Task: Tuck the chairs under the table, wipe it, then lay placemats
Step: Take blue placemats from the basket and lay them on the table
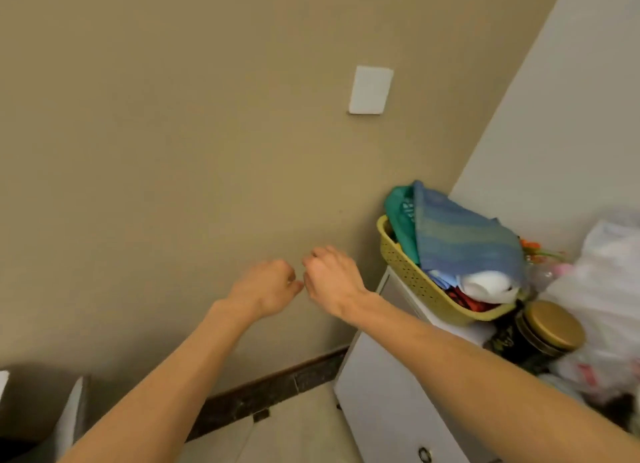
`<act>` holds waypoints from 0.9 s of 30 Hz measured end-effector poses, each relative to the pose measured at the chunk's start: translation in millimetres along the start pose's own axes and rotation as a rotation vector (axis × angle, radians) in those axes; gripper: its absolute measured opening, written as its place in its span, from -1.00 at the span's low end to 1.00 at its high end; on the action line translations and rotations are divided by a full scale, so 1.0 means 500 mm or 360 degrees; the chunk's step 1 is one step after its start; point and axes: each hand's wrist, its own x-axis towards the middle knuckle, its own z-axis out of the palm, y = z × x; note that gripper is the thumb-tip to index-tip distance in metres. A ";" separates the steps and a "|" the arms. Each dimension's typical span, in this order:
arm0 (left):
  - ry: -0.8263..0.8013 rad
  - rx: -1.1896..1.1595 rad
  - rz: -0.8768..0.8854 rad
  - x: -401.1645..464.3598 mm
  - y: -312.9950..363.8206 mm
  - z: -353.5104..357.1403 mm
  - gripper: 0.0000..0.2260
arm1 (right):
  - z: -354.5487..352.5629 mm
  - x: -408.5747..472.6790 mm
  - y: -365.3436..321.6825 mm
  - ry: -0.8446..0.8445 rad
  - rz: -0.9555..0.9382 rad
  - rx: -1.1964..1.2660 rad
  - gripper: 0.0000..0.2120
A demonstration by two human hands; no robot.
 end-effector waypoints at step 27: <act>0.0045 -0.0291 0.0201 0.296 0.437 0.168 -0.60 | -0.081 -0.133 0.548 -0.0246 0.0429 -0.0743 -0.93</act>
